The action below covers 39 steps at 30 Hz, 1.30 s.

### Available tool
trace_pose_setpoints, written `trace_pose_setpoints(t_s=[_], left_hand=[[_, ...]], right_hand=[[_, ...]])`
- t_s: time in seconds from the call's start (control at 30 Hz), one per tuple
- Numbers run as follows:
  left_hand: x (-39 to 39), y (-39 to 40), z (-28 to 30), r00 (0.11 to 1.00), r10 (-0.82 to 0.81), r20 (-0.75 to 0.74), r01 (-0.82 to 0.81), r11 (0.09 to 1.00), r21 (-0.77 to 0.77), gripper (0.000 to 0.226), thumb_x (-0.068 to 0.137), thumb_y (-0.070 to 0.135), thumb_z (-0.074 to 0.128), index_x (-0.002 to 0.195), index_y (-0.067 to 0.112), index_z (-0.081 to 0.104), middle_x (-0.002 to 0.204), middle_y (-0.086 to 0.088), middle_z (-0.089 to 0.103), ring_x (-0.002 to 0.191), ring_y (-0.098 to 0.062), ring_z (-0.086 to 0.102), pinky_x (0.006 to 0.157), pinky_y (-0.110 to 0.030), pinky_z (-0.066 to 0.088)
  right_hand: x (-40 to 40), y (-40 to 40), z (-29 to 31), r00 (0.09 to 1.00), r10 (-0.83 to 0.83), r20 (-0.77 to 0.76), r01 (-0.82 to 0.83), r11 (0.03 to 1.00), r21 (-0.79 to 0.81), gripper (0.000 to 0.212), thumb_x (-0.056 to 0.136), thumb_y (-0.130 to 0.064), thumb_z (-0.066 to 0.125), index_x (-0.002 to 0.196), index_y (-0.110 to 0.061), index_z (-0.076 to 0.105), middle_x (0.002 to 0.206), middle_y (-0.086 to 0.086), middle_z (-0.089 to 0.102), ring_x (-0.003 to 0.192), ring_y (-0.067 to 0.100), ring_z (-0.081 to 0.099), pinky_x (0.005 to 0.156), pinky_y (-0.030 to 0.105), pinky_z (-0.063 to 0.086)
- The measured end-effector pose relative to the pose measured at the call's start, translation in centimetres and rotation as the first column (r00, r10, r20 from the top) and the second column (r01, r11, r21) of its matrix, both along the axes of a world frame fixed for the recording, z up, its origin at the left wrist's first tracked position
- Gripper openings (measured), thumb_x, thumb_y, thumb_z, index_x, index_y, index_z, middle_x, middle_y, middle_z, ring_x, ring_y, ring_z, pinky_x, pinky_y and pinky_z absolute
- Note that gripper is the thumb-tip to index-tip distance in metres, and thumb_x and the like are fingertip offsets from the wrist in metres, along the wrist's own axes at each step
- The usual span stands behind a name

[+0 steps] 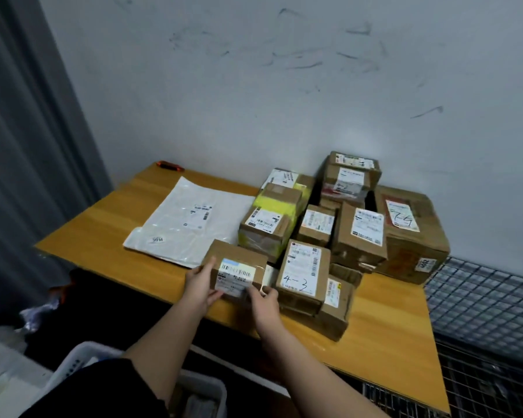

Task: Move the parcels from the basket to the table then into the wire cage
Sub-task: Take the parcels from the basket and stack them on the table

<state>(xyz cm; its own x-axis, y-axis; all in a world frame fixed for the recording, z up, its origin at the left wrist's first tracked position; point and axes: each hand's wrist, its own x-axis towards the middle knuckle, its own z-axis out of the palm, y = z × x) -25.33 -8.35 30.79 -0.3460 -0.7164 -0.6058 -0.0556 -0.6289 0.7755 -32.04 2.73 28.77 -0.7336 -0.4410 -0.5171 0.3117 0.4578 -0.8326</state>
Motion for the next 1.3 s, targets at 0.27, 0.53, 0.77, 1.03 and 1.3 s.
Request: trace_pose_setpoints(t_s=[0.27, 0.53, 0.77, 1.03, 1.3], left_hand=[[-4.9, -0.4, -0.2, 0.991, -0.127, 0.048, 0.126, 0.992, 0.027, 0.033, 0.095, 0.039, 0.053, 0.109, 0.01, 0.05, 0.082, -0.009, 0.058, 0.094, -0.03, 0.057, 0.087, -0.04, 0.05], [-6.4, 0.1, -0.1, 0.988, -0.086, 0.131, 0.088, 0.996, -0.014, 0.029, 0.098, 0.037, 0.047, 0.105, 0.01, 0.052, 0.077, -0.006, 0.056, 0.069, -0.022, 0.054, 0.056, -0.03, 0.043], [-5.8, 0.4, 0.2, 0.992, -0.036, 0.117, 0.038, 0.999, -0.013, 0.046, 0.098, 0.034, 0.046, 0.132, 0.003, 0.044, 0.113, -0.014, 0.058, 0.095, -0.029, 0.059, 0.063, -0.035, 0.048], [-3.7, -0.7, -1.2, 0.962, -0.004, 0.275, 0.057, 0.981, -0.185, 0.031, 0.097, 0.029, 0.041, 0.097, 0.003, 0.056, 0.083, -0.013, 0.058, 0.08, -0.028, 0.054, 0.073, -0.036, 0.043], [7.5, -4.2, -0.8, 0.847, 0.013, 0.531, 0.207, 0.912, -0.353, 0.026, 0.092, 0.026, 0.047, 0.07, 0.015, 0.053, 0.084, -0.013, 0.069, 0.078, -0.031, 0.064, 0.08, -0.036, 0.05]], right_hand=[[-3.0, 2.8, -2.0, 0.999, 0.015, 0.038, -0.019, 0.995, 0.101, 0.012, 0.094, -0.025, 0.053, 0.098, -0.014, 0.051, 0.101, 0.008, 0.061, 0.093, 0.022, 0.054, 0.081, 0.028, 0.041], [-4.0, 3.0, -2.4, 0.996, 0.084, -0.02, -0.079, 0.98, 0.181, 0.009, 0.093, -0.025, 0.052, 0.098, -0.018, 0.056, 0.104, 0.006, 0.064, 0.095, 0.021, 0.057, 0.085, 0.03, 0.044], [-4.6, 3.7, -2.4, 0.977, 0.183, -0.109, -0.151, 0.955, 0.254, 0.01, 0.094, -0.028, 0.051, 0.098, -0.02, 0.055, 0.108, 0.005, 0.066, 0.092, 0.02, 0.056, 0.08, 0.027, 0.041], [-3.1, 3.4, -2.0, 0.931, 0.352, -0.101, -0.297, 0.887, 0.352, 0.035, 0.092, -0.037, 0.048, 0.112, -0.014, 0.065, 0.116, 0.01, 0.068, 0.107, 0.03, 0.062, 0.085, 0.031, 0.046], [3.1, -3.2, 1.3, 0.688, 0.676, -0.264, -0.565, 0.727, 0.39, 0.023, 0.097, -0.025, 0.041, 0.09, -0.01, 0.058, 0.088, 0.01, 0.061, 0.087, 0.027, 0.059, 0.067, 0.027, 0.037]])
